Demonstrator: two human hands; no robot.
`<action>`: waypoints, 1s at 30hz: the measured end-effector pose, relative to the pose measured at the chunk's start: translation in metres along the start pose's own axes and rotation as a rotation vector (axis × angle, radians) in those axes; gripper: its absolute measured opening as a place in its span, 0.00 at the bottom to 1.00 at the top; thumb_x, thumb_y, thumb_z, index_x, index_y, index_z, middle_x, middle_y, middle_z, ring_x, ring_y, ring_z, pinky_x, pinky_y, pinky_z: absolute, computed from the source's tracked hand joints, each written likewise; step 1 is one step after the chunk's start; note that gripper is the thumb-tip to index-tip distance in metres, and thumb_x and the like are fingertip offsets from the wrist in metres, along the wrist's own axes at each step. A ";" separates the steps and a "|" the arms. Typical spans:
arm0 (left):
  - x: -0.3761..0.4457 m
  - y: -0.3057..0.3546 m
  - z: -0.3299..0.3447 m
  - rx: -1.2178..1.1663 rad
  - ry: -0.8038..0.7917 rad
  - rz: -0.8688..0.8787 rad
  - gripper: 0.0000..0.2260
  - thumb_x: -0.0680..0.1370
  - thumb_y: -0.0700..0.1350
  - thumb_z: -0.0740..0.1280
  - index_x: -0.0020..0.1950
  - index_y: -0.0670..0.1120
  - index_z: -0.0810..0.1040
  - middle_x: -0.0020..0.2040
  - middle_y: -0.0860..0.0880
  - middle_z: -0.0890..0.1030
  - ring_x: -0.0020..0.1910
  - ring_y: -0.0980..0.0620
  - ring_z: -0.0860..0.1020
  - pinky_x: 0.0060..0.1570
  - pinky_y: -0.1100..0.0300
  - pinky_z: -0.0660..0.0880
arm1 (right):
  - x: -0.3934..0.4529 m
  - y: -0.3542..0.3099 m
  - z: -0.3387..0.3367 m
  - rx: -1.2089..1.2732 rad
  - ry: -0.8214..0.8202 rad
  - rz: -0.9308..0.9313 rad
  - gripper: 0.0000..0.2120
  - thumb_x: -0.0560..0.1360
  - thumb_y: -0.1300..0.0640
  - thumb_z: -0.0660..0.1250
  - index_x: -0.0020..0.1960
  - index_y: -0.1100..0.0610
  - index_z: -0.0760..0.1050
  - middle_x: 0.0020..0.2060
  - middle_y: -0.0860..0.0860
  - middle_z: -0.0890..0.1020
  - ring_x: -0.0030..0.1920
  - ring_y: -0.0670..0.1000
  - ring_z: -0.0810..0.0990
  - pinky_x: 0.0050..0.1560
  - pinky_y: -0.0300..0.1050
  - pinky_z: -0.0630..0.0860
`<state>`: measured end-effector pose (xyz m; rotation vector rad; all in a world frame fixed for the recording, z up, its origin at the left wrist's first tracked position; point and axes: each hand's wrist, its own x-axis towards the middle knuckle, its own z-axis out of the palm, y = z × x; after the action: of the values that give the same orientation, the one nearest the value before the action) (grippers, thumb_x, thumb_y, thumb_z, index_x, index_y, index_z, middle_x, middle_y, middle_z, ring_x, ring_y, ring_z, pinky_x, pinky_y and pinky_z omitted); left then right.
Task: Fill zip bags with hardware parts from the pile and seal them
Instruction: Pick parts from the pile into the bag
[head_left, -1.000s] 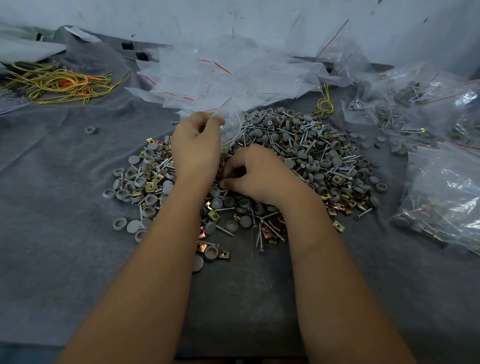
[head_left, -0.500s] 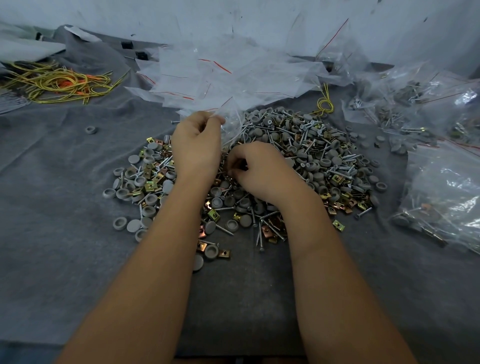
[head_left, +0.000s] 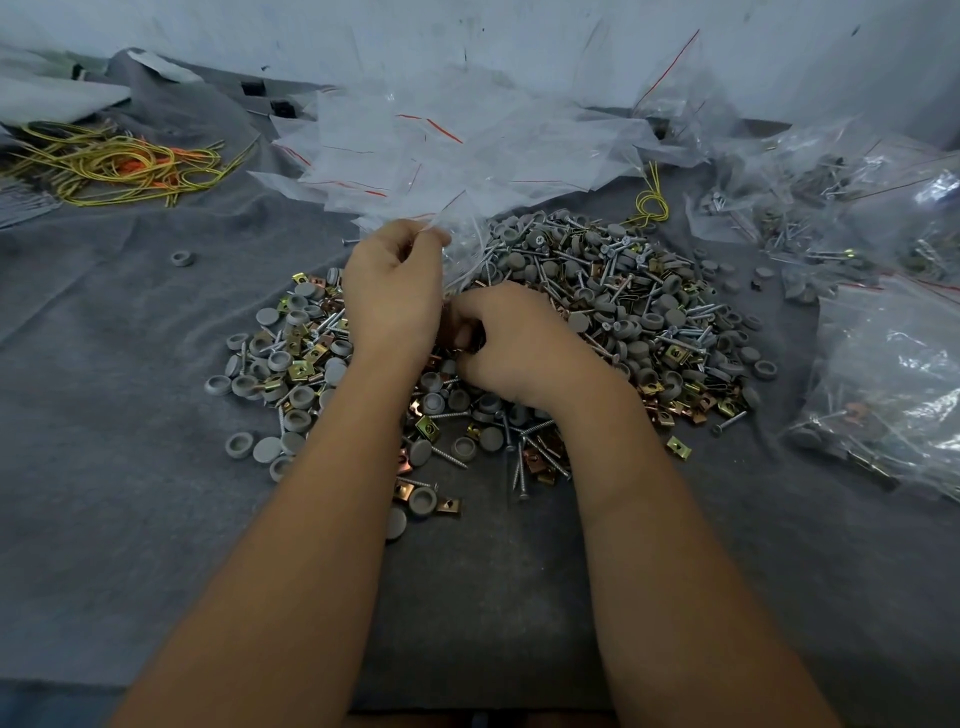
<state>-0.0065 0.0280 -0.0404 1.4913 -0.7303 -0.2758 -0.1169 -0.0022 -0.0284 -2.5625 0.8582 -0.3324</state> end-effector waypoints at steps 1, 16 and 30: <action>0.000 0.000 0.000 0.000 0.001 0.004 0.10 0.76 0.42 0.63 0.40 0.51 0.81 0.18 0.58 0.67 0.20 0.60 0.63 0.23 0.65 0.60 | 0.000 -0.001 0.001 -0.008 0.021 -0.010 0.07 0.69 0.64 0.68 0.46 0.57 0.78 0.42 0.51 0.82 0.47 0.55 0.78 0.51 0.51 0.77; -0.004 0.004 -0.001 -0.027 -0.019 -0.010 0.09 0.77 0.41 0.63 0.42 0.49 0.81 0.18 0.57 0.66 0.20 0.59 0.62 0.22 0.66 0.59 | 0.003 0.007 -0.003 0.581 0.715 0.057 0.14 0.67 0.70 0.68 0.44 0.52 0.78 0.50 0.50 0.79 0.41 0.42 0.80 0.43 0.38 0.76; -0.006 0.000 -0.001 0.060 -0.085 0.089 0.08 0.77 0.45 0.63 0.44 0.48 0.82 0.22 0.58 0.71 0.24 0.59 0.66 0.31 0.59 0.66 | 0.005 0.007 -0.003 0.556 0.706 0.020 0.12 0.71 0.65 0.73 0.42 0.47 0.81 0.53 0.47 0.74 0.58 0.48 0.77 0.54 0.41 0.76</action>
<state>-0.0103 0.0320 -0.0418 1.5064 -0.8777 -0.2527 -0.1176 -0.0110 -0.0287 -1.9079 0.8511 -1.3143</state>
